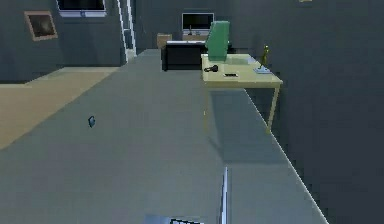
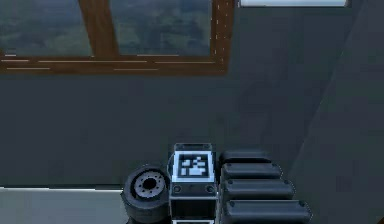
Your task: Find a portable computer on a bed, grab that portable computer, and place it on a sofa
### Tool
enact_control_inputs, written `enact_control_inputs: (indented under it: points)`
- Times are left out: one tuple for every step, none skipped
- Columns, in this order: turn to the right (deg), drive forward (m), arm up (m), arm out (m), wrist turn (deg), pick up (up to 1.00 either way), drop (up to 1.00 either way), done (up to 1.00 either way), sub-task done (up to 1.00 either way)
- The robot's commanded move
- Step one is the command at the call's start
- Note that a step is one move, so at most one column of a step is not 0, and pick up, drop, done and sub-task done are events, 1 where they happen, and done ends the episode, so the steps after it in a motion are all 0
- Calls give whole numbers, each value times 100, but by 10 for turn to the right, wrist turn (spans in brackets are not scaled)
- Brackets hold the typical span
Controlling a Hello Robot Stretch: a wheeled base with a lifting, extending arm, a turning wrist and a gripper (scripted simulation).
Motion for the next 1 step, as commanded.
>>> enact_control_inputs:
  points:
    - [-90,0,0,0,0,0,0,0,0]
